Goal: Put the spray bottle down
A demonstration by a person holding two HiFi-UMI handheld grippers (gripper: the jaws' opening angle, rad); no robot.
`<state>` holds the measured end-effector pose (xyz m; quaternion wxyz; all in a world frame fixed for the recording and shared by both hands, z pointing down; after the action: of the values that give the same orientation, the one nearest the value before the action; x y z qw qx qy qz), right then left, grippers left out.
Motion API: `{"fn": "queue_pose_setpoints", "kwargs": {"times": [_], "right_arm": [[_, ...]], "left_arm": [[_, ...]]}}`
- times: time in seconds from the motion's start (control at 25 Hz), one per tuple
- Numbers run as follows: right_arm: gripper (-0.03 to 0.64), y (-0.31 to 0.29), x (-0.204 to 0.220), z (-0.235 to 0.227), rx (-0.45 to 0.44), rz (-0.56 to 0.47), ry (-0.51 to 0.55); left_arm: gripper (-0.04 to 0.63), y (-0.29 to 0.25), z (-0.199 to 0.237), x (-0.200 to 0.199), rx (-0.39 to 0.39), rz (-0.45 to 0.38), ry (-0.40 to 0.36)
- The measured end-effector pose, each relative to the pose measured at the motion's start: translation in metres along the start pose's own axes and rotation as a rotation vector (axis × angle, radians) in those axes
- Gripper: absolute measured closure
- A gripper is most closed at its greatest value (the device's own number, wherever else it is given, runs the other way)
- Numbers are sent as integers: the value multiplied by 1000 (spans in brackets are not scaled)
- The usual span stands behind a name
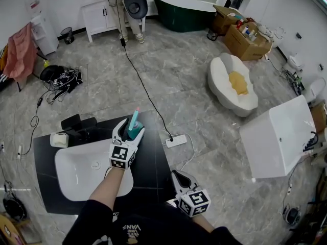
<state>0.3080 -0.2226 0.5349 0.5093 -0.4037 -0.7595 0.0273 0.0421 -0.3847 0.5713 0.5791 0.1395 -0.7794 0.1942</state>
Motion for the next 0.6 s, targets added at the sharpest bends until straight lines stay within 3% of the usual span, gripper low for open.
{"fn": "queue_pose_setpoints", "kwargs": {"times": [0.6], "right_arm": [[612, -4, 22, 62, -20, -12, -14]], "left_arm": [[285, 95, 15, 25, 51, 85, 53]]}}
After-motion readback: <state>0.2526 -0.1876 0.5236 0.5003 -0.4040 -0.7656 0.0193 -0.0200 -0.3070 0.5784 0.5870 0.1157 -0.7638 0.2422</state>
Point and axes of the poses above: the fingertips, and each gripper's own axes: y backward along the fingers, z to its left, x out of its underside, the point moved 10 cm from there along y, backward along the fingers, and after that the axes turned 15 degrees about -y, right-handed, at the moved point
